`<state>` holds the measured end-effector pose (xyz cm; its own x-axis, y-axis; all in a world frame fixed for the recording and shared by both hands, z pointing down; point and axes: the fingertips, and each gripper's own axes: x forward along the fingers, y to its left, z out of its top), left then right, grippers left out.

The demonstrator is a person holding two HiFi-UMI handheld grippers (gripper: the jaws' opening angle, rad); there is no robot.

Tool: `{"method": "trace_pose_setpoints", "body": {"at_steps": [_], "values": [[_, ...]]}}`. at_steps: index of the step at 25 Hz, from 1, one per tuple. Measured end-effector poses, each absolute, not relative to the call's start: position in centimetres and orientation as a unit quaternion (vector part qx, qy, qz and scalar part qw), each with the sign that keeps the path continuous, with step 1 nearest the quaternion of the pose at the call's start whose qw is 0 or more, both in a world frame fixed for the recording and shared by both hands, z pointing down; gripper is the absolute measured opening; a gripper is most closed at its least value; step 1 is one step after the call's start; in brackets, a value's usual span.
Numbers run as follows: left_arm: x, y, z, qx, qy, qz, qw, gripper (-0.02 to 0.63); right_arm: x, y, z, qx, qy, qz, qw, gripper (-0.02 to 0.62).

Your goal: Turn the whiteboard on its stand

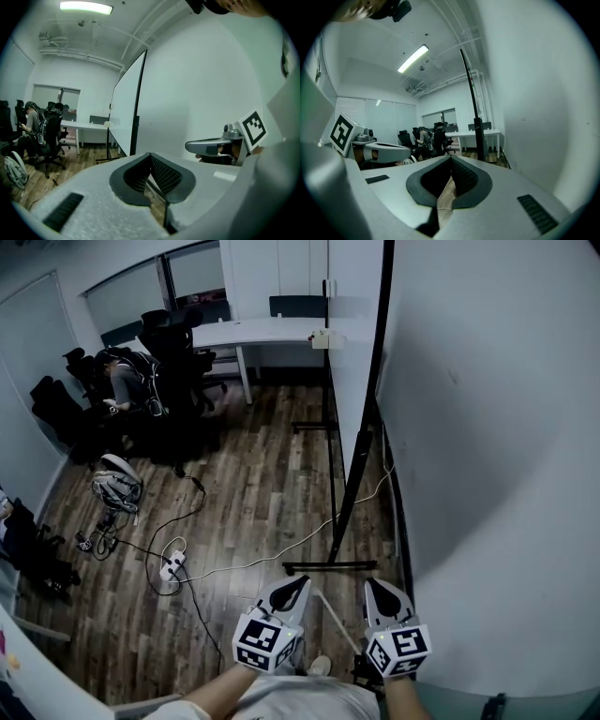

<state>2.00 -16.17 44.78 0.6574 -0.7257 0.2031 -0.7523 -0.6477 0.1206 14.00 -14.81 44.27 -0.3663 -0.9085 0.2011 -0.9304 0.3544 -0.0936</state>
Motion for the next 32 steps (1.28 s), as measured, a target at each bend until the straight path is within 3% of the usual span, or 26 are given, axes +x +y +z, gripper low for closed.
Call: {"method": "trace_pose_setpoints", "body": {"at_steps": [32], "values": [[3.9,-32.4,42.7,0.918,-0.384,0.073,0.064,0.011,17.1,-38.4,42.5,0.624,-0.775,0.07,0.069,0.012]]}}
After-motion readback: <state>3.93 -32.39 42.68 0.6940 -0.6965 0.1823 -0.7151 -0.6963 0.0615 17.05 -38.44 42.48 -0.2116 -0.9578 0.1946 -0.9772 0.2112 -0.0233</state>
